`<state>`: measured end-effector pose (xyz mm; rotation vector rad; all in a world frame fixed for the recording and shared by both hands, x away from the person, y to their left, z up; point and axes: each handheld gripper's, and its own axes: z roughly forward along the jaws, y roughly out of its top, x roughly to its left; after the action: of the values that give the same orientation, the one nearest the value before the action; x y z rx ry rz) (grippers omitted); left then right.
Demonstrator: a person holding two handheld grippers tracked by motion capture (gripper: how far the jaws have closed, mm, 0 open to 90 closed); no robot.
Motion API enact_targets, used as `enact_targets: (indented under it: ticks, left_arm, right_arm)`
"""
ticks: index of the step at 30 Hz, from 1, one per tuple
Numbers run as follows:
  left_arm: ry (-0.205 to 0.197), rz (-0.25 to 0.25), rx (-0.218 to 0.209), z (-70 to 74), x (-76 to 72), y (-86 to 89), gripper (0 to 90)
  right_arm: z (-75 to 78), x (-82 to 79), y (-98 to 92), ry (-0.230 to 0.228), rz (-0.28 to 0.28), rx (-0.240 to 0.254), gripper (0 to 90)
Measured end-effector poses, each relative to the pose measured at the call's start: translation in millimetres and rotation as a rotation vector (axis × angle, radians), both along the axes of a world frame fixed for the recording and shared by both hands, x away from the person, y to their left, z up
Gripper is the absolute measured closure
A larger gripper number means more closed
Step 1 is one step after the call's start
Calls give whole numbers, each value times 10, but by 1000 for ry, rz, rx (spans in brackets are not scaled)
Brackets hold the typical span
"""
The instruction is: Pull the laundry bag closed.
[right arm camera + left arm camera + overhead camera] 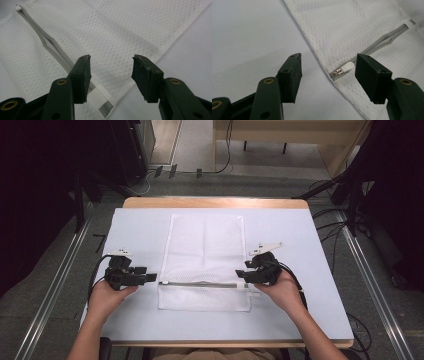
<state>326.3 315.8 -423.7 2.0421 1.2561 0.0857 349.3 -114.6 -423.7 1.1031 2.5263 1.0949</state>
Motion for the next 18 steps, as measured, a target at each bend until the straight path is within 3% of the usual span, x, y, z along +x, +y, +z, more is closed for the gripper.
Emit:
enact_targets:
  ticks: [8,10,18]
  left_arm:
    - [9,9,-17,9,-10,35,387]
    - [9,-2,-26,36,-27,41,388]
    - [9,-25,-4,26,-62,41,410]
  right_arm:
    - [11,-2,204,-8,52,-1,529]
    - [4,1,242,8,60,15,535]
    - [12,-5,419,-3,96,13,565]
